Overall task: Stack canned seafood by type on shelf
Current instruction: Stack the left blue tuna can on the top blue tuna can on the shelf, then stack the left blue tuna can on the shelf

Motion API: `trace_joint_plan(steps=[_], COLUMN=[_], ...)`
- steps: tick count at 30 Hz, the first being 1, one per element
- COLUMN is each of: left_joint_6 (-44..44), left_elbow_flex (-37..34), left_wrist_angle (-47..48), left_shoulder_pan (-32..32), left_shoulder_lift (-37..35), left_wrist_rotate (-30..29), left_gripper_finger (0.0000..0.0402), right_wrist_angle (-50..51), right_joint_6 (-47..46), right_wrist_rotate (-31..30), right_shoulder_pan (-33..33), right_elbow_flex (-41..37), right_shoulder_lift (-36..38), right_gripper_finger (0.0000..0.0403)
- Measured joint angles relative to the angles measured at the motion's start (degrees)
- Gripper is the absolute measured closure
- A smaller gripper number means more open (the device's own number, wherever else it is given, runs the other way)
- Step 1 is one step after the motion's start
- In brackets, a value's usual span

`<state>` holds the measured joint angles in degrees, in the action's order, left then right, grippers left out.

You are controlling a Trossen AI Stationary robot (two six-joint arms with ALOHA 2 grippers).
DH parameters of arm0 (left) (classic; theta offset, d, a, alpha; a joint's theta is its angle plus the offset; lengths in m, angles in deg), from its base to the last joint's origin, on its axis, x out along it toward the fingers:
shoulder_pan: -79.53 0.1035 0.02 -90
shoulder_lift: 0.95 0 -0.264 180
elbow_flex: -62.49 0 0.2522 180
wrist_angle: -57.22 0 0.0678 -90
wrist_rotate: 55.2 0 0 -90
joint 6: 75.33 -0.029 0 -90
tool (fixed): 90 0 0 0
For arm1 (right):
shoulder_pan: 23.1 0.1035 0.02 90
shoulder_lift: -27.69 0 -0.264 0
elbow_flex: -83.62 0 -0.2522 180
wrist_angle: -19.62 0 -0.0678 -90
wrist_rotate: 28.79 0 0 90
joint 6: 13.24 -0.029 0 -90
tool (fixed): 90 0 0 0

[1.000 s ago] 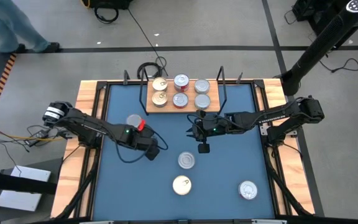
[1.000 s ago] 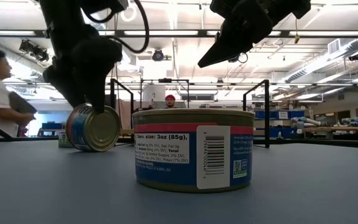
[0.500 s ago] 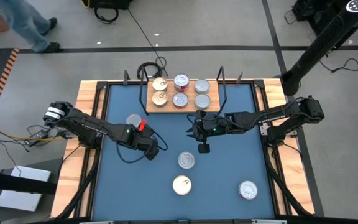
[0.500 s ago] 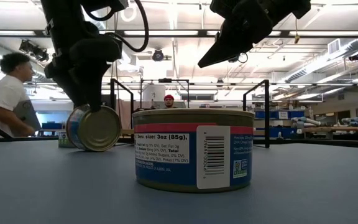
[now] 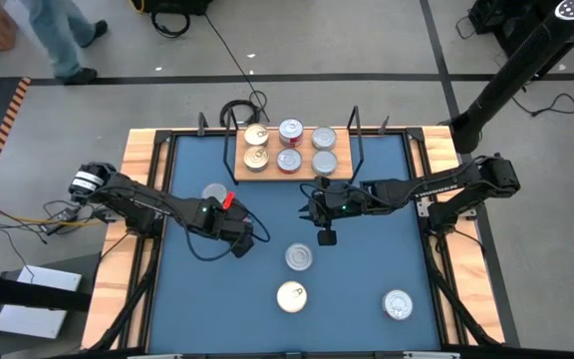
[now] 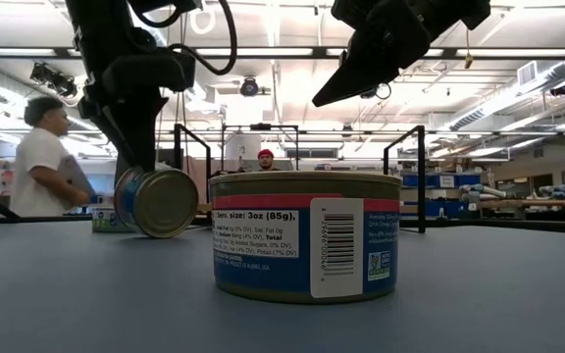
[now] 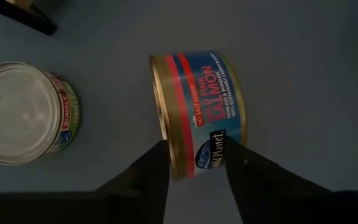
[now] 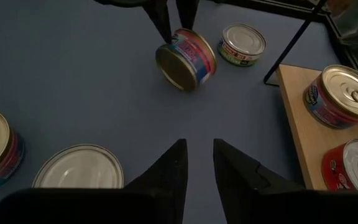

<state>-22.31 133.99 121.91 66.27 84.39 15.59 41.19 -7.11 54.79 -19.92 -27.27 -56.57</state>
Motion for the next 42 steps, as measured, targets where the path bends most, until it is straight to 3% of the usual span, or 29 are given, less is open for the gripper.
trace_joint_plan(steps=[8, 20, 26, 37, 42], left_joint_6=[-0.22, 1.27, 1.59, 1.31, -0.63], left_elbow_flex=[-0.02, -0.12, -0.20, -1.44, 0.07], left_wrist_angle=[-0.30, -1.22, -1.91, -1.87, -1.03], left_shoulder_pan=[0.00, 0.02, 0.02, 0.02, 0.02], left_shoulder_lift=[0.00, 0.11, 0.63, 2.75, 2.75], left_wrist_rotate=[0.90, 0.71, -0.65, -2.11, -3.78], left_gripper_finger=[0.0240, 0.0127, 0.0093, 0.0088, 0.0110], right_wrist_angle=[0.00, 0.00, 0.00, 0.00, 0.00], right_joint_6=[0.00, 0.00, 0.00, 0.00, 0.00], right_wrist_rotate=[0.00, 0.00, 0.00, 0.00, 0.00], right_shoulder_pan=[0.00, 0.00, 0.00, 0.00, 0.00], right_elbow_flex=[0.00, 0.01, 0.00, 0.00, 0.00], right_shoulder_lift=[0.00, 0.00, 0.00, 0.02, 0.02], right_gripper_finger=[0.0317, 0.0314, 0.0315, 0.0315, 0.0315])
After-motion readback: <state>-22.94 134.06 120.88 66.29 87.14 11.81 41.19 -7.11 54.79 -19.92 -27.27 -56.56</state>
